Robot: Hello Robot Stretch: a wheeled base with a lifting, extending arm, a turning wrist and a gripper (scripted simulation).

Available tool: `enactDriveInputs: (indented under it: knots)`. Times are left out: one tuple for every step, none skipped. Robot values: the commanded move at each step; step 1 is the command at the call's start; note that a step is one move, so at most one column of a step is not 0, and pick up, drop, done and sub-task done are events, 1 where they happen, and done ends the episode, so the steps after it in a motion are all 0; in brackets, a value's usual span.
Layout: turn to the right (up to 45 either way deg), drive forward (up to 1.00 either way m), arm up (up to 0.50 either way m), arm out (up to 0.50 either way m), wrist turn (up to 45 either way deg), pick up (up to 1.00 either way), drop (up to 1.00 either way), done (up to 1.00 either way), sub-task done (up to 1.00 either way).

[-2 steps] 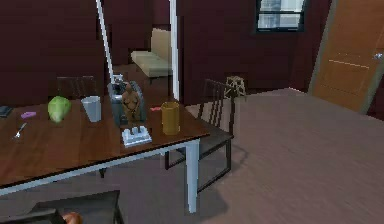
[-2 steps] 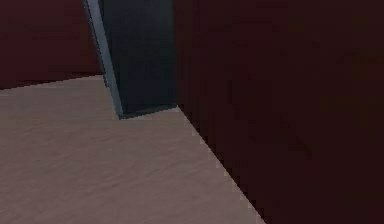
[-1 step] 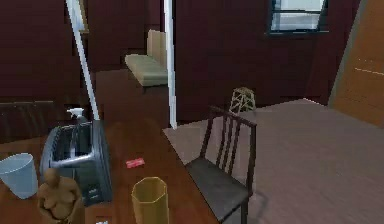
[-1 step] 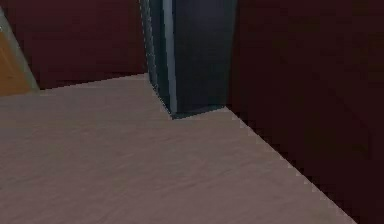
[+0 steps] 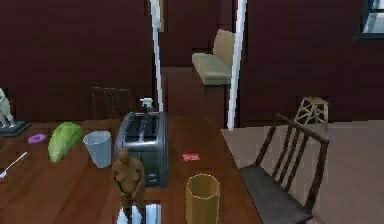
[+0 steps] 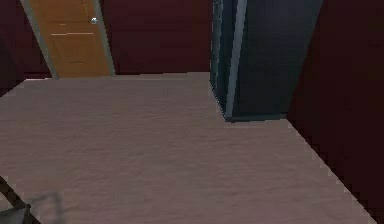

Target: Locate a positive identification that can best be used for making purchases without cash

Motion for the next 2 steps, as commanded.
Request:
enactDriveInputs:
  knots:
    - [0.0,0.90,0.00,0.00,0.0,0.00,0.00,0.00,0.00]
    - [0.0,0.00,0.00,0.00,0.0,0.00,0.00,1.00,0.00]
